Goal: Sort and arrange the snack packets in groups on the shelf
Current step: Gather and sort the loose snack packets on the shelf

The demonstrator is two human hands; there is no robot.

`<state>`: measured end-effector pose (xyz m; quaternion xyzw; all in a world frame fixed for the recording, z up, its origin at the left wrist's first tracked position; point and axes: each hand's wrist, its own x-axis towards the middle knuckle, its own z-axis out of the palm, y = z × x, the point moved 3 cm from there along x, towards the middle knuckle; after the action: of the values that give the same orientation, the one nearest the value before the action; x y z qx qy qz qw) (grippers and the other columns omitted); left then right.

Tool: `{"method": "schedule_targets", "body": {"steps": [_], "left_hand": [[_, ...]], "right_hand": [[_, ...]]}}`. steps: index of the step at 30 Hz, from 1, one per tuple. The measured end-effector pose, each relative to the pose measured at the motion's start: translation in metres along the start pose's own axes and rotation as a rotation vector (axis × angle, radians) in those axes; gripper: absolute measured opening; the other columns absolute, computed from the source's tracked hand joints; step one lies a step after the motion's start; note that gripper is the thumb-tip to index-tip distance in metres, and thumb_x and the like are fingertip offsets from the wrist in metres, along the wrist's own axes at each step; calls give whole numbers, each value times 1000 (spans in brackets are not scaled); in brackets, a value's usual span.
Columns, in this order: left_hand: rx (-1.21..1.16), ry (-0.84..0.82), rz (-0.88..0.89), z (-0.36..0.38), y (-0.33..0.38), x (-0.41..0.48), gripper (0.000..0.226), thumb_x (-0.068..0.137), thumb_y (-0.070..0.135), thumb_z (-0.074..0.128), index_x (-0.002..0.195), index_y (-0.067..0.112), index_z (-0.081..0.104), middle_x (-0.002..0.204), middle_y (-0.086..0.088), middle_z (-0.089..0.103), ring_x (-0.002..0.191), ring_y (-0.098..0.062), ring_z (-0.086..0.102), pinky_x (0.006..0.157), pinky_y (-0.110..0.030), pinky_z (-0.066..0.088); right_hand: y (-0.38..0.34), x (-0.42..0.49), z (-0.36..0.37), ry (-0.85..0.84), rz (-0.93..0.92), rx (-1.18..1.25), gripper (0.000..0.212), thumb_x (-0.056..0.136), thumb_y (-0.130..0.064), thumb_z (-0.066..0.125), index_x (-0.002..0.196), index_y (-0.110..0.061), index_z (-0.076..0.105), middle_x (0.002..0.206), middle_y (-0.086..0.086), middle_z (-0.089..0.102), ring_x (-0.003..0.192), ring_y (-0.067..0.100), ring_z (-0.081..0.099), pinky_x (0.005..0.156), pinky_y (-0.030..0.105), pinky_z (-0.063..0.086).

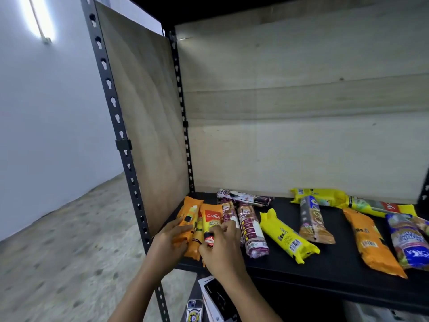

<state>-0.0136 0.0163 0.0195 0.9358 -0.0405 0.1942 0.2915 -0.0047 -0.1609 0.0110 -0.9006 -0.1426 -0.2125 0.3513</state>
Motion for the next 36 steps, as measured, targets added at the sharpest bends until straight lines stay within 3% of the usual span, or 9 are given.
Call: {"method": "schedule_targets", "body": {"steps": [8,14,19,27,32,36], "left_hand": [[-76,26,-31,11,-1,-2,45,84,12,67,121,38,65,152,9,41,141,-15,36,109,-31,41],[-117,47,-7,16,2,-4,50,81,8,65,119,39,64,149,5,42,142,-16,36,109,-31,39],[-115,85,-12,18,11,-3,43,77,22,58,117,35,67,149,6,43,142,-15,33,110,-29,29],[-52,151,80,25,50,15,37,83,36,55,116,28,70,139,6,55,127,-10,47,99,-27,38],[-69,114,161,43,81,29,29,88,34,59,115,31,69,130,7,60,124,-10,48,114,-50,33],[-115,84,250,65,116,39,29,88,33,59,114,25,70,121,6,62,118,-10,54,101,-30,44]], "right_hand": [[9,4,8,-20,-22,-36,44,90,-51,54,122,-21,60,121,-1,43,118,17,37,88,26,44],[13,8,6,-81,-7,-34,45,92,-55,50,124,-26,59,123,-4,42,120,14,36,85,26,46],[18,13,-2,-67,2,20,40,95,-44,50,129,-23,58,126,-4,45,117,15,47,83,29,51],[37,19,-36,-4,5,34,37,97,-39,51,131,-26,55,135,-5,45,120,15,50,84,31,51],[60,20,-80,92,2,-1,35,96,-37,51,127,-24,59,128,-5,50,119,16,50,83,34,50],[86,20,-118,154,44,-42,32,95,-37,53,122,-22,61,121,-2,52,115,18,52,83,37,51]]}}
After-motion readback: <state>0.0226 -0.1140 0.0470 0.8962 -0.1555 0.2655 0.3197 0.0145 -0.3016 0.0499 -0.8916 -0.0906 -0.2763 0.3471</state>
